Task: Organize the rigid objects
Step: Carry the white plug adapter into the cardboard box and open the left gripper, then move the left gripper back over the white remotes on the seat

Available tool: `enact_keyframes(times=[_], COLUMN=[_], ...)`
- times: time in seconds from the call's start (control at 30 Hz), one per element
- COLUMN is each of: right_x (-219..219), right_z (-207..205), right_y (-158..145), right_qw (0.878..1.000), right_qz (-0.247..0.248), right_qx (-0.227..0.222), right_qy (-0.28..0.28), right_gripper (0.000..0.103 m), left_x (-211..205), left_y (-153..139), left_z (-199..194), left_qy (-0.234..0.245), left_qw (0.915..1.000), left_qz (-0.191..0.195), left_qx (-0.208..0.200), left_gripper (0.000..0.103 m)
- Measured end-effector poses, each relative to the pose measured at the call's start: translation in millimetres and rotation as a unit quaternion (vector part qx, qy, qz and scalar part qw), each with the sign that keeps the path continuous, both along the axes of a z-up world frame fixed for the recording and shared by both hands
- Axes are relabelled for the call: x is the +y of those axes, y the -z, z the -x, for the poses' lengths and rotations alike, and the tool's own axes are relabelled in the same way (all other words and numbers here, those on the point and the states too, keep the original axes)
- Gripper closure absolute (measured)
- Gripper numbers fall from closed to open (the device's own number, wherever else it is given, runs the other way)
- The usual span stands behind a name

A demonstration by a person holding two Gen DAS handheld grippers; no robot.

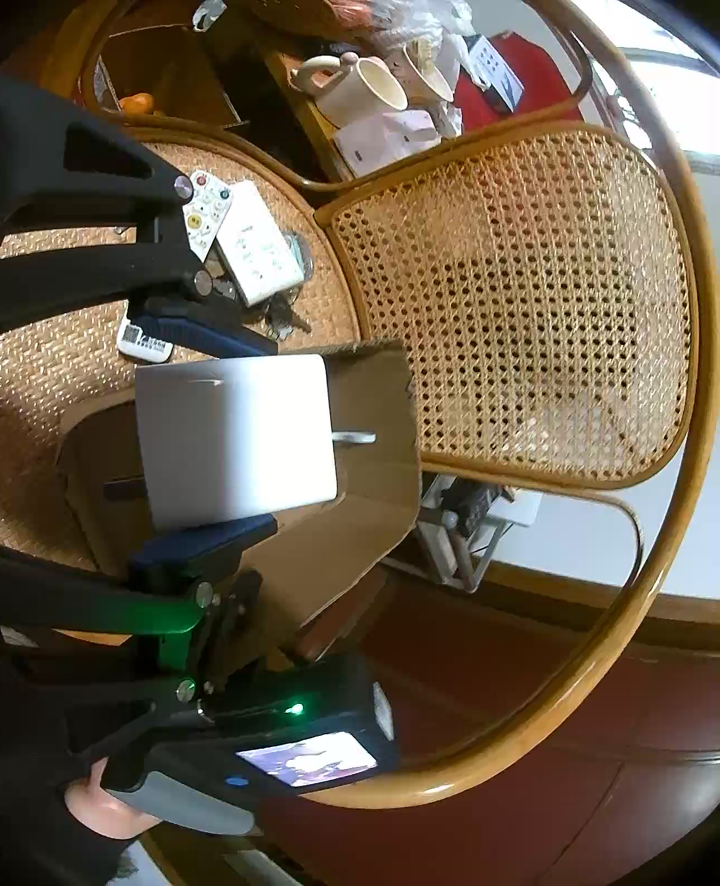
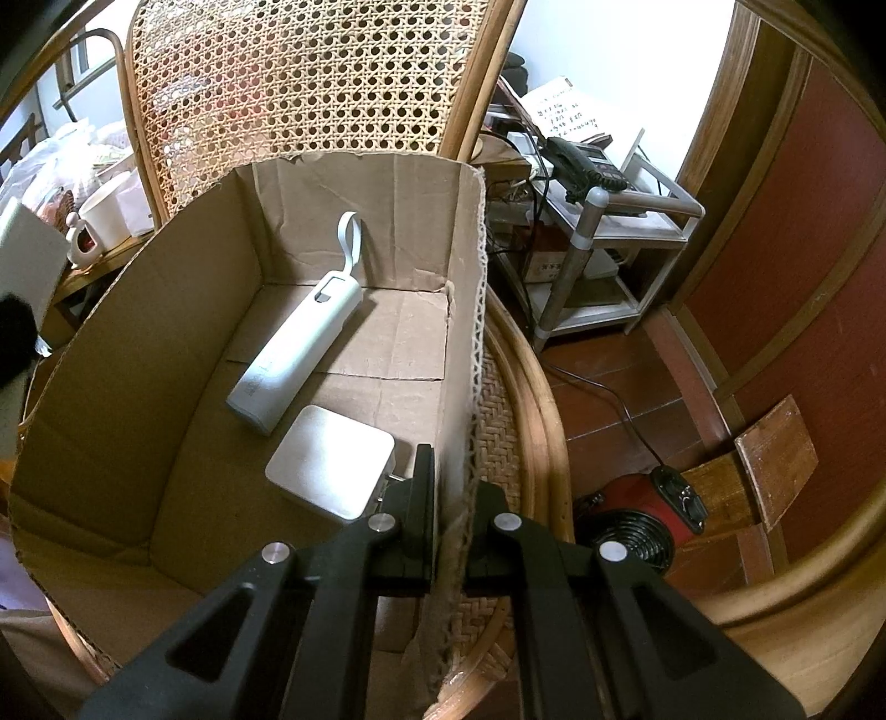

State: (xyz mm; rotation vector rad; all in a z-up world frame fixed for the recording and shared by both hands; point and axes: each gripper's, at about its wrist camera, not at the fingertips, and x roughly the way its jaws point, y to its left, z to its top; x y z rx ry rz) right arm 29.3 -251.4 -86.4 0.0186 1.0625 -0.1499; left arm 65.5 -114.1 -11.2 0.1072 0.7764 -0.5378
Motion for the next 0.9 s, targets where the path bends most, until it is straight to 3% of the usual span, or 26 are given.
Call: enact_keyframes(times=[0.17, 0.2, 0.3, 0.47, 0.9], right_x=[0.1, 0.3, -0.2, -0.3, 0.2], right_z=[0.5, 0.5, 0.7, 0.1, -1.1], right_y=[0.3, 0.1, 0.3, 1.0, 1.5], right_qw=[1.000, 1.000, 1.000, 1.000, 1.000], right_qz=[0.000, 0.000, -0.002, -0.007, -0.008], right_qx=[-0.001, -0.001, 0.000, 0.000, 0.000], right_qy=[0.000, -0.001, 0.000, 0.002, 0.001], right_gripper=[0.096, 0.096, 0.096, 0.095, 0.095], left_x=[-7.3, -7.9, -7.7, -6.8, 3.4], left_y=[2.9, 2.3, 0.5, 7.3, 9.1], left_z=[6.1, 7.1, 6.8, -1.6, -9.1], left_qy=[0.014, 0.018, 0.028, 0.013, -0.015], left_qw=[0.9999, 0.9998, 0.9996, 0.9998, 0.9995], left_qz=[-0.009, -0.006, 0.005, 0.000, -0.024], left_qx=[-0.002, -0.005, -0.008, 0.016, 0.017], left_gripper=[0.053, 0.063, 0.069, 0.069, 0.066])
